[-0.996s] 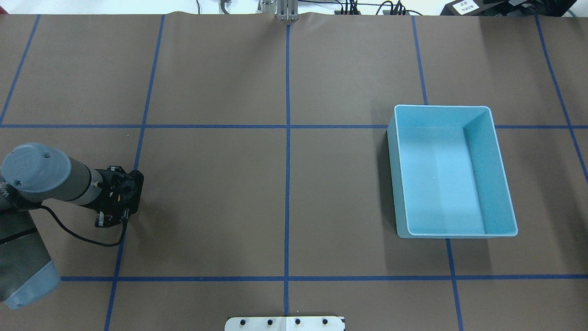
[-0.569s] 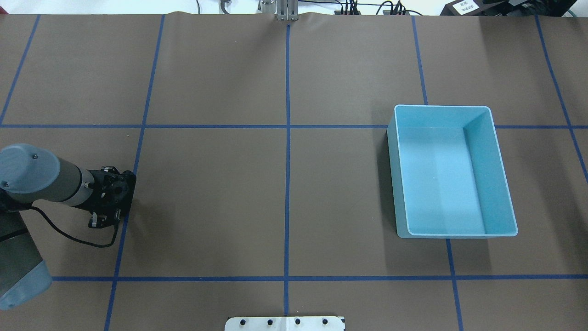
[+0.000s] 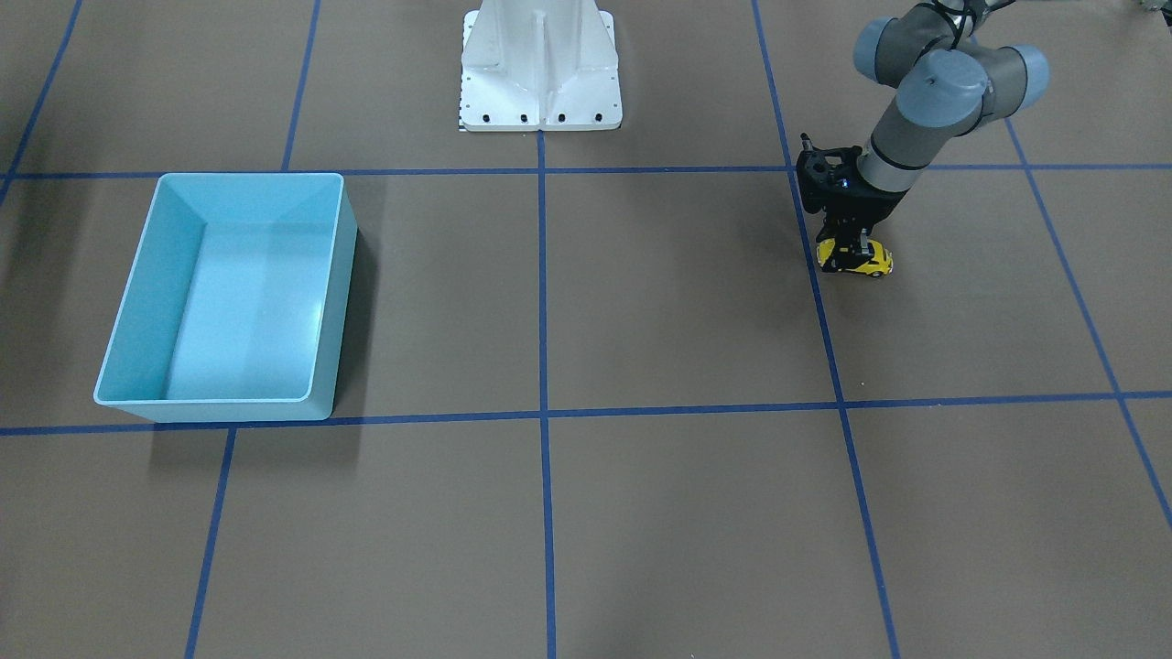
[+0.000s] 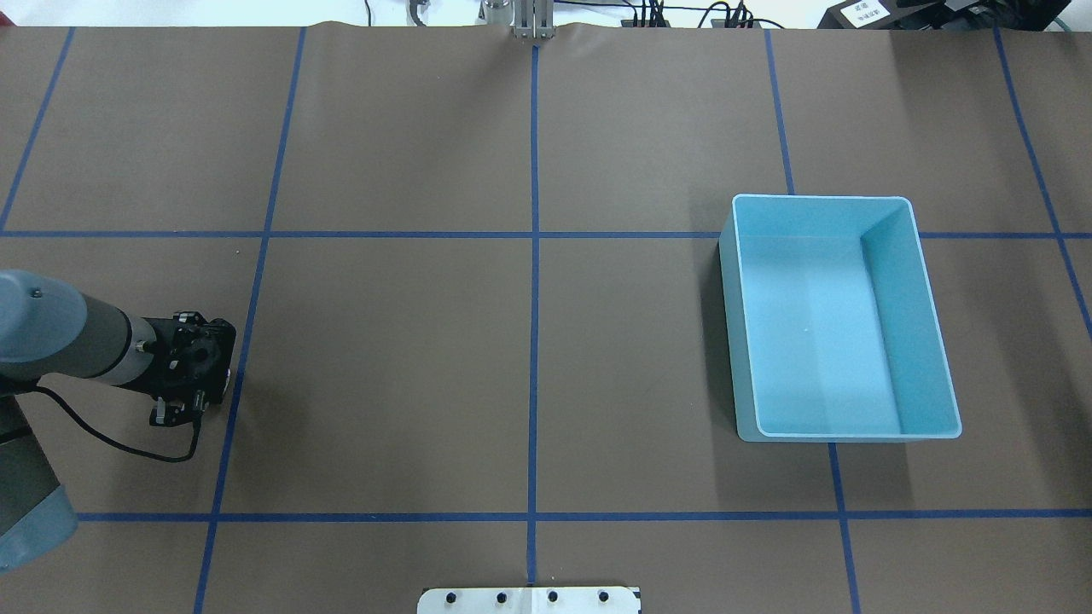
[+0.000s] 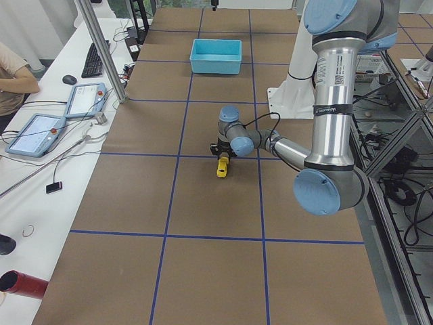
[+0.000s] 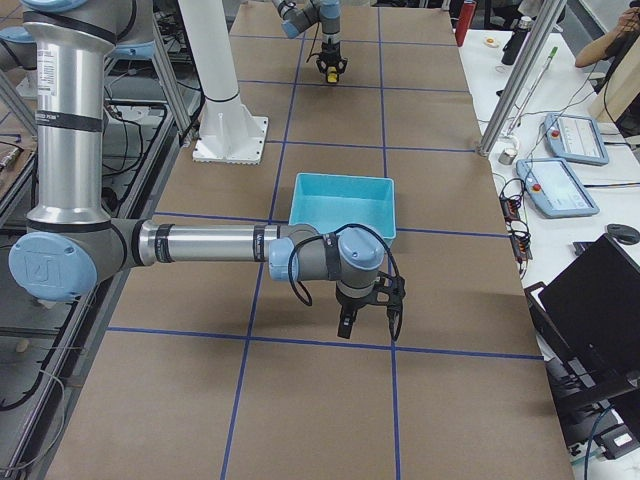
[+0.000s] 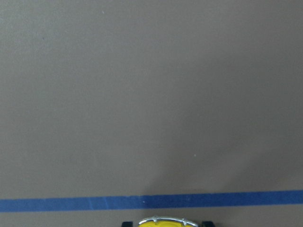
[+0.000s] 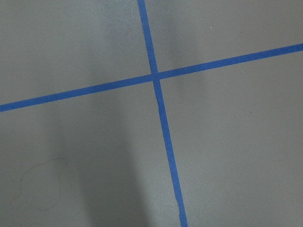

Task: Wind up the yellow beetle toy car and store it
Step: 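Keep pulling the car back toward the left arm's base, then release the car so it rolls toward the blue bin, lift left gripper, then withdraw the left arm while the car rolls to the bin's side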

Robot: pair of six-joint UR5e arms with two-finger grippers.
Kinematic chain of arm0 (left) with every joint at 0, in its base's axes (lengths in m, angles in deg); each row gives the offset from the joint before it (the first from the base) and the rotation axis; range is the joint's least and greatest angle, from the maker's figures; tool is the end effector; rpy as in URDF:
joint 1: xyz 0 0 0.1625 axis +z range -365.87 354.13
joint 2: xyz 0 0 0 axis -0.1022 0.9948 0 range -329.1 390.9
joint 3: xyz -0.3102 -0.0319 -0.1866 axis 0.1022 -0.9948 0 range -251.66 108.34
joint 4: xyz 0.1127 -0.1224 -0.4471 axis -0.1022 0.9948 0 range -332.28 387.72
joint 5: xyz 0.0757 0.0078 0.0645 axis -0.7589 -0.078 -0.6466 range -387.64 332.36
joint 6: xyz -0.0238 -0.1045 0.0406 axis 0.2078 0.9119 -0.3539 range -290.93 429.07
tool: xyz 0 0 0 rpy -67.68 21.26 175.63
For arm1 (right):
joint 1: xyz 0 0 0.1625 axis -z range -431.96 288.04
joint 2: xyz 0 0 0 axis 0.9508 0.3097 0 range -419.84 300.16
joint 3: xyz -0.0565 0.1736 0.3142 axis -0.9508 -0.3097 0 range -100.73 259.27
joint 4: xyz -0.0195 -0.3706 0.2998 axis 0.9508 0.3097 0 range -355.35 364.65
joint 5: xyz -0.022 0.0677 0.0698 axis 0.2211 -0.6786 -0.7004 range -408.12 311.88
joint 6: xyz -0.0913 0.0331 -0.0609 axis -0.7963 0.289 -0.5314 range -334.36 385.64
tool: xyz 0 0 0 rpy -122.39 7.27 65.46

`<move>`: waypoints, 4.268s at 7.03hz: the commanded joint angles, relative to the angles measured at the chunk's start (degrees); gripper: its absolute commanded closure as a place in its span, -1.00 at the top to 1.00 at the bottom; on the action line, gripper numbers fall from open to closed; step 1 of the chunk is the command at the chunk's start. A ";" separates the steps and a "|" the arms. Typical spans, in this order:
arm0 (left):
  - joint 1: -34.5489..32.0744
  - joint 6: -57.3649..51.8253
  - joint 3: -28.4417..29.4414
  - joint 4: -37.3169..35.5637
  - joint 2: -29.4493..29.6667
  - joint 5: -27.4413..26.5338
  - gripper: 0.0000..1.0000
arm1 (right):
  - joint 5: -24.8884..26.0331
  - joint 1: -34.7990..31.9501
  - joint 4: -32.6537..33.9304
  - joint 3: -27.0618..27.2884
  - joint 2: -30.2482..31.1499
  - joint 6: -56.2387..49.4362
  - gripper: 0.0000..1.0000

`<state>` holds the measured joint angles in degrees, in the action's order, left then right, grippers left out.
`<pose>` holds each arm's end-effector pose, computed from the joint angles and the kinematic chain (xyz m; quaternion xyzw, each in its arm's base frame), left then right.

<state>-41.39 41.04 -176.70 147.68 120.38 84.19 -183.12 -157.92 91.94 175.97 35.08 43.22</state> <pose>0.4242 -0.4142 0.4170 0.3217 0.2556 0.6532 0.6360 0.0145 -0.5348 0.5833 -0.0362 -0.3824 0.0940 0.9185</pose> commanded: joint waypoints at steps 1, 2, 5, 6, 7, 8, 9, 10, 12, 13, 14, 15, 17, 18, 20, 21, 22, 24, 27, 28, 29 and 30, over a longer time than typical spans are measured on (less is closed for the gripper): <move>-0.77 -0.09 1.23 2.47 -0.79 1.28 -0.83 | 0.00 0.00 -0.01 -0.02 -0.09 0.00 1.00; -1.56 -0.09 1.76 3.17 -0.89 2.33 -0.84 | 0.00 0.09 -0.01 -0.28 -0.09 0.00 1.00; -2.09 -0.17 2.20 4.84 -1.32 2.78 -0.84 | 0.26 1.84 -0.01 -1.16 -0.44 0.17 1.00; -2.35 -0.18 2.20 5.46 -2.11 3.65 -0.84 | 0.26 1.93 -0.10 -1.16 -0.44 0.09 1.00; -2.62 -0.18 2.73 6.59 -2.20 3.66 -0.83 | 0.35 1.93 -0.10 -1.16 -0.53 0.09 1.00; -2.71 -0.18 3.25 8.43 -2.99 3.66 -0.84 | 0.27 1.93 -0.10 -1.16 -0.44 0.09 1.00; -2.80 -0.18 3.69 9.67 -3.60 4.53 -0.83 | 0.26 1.93 -0.10 -1.16 -0.44 0.09 1.00; -3.49 -0.26 3.87 9.77 -3.70 5.23 -0.84 | 0.26 1.93 -0.19 -1.16 -0.44 0.09 1.00; -4.11 -0.26 4.05 9.51 -3.61 7.68 -0.03 | 0.26 2.02 -0.10 -1.16 -0.44 0.09 1.00; -4.46 -0.26 4.57 9.51 -3.35 8.49 0.99 | 0.26 2.20 -0.10 -1.16 -0.53 0.09 1.00; -5.86 -0.26 4.58 9.24 -3.35 8.49 1.00 | 0.26 2.20 -0.10 -1.16 -0.53 0.09 1.00; -7.61 -0.26 4.66 9.16 -3.43 8.49 1.00 | 0.26 2.20 -0.10 -1.25 -0.44 0.09 1.00; -9.99 -0.26 5.45 9.15 -3.61 8.49 1.00 | 0.35 2.29 -0.10 -1.16 -0.53 0.09 1.00; -12.35 -0.18 6.24 8.81 -3.70 9.19 1.00 | 0.35 2.29 -0.19 -1.16 -0.53 0.09 1.00; -17.62 0.44 8.00 7.24 -3.70 11.04 1.00 | 0.26 2.29 -0.19 -1.16 -0.53 0.09 1.00; -20.26 0.53 8.00 4.26 -3.70 11.91 1.00 | 0.26 2.29 -0.19 -1.16 -0.53 0.17 1.00; -23.07 2.01 8.00 0.93 -3.70 12.27 1.00 | 0.26 2.29 -0.19 -1.16 -0.53 0.35 1.00; -27.91 13.74 7.57 0.01 -5.88 12.62 1.00 | 0.18 2.29 -0.10 -1.16 -0.44 0.35 1.00; -31.26 33.41 7.39 0.10 -8.53 13.94 1.00 | 0.26 2.29 -0.19 -1.16 -0.44 0.26 1.00; -31.97 39.84 7.39 0.19 -8.79 13.94 1.00 | 0.26 2.29 -0.27 -1.16 -0.44 0.26 1.00; -34.50 44.77 7.30 0.19 -9.84 13.94 1.00 | 0.26 2.29 -0.27 -0.72 -0.53 0.44 1.00; -37.48 46.48 7.48 0.10 -10.55 14.29 1.00 | 0.26 2.29 -0.27 -0.89 -0.61 0.18 1.00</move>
<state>-75.61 83.34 -169.31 147.84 110.80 98.21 -182.86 -155.63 91.68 175.06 34.56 43.54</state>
